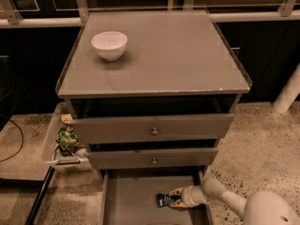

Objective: Pick rxbar blueberry from bottom drawer and place on counter

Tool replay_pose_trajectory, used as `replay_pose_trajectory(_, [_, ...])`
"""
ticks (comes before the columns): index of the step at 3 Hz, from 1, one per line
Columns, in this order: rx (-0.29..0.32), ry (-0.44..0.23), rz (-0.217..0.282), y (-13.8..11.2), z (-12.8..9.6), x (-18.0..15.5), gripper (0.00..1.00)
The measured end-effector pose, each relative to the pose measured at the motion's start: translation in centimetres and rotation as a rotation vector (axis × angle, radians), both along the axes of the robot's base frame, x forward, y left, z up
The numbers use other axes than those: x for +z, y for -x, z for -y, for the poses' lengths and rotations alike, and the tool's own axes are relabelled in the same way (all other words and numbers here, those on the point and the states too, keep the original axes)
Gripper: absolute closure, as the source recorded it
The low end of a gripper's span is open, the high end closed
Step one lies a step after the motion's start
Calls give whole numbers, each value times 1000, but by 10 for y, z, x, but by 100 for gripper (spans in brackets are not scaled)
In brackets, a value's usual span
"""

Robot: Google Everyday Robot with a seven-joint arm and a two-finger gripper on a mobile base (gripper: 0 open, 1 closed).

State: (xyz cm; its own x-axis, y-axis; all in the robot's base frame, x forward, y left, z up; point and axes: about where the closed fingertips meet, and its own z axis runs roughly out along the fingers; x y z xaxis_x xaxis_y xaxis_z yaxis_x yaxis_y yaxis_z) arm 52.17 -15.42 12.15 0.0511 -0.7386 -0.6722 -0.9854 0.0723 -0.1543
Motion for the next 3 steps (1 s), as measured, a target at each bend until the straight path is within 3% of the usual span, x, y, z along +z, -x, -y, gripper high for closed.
replay_pose_trajectory(1, [0,0,0,0,0,0,86])
replay_pose_trajectory(3, [-5,-1,-5,1,-1,-2,40])
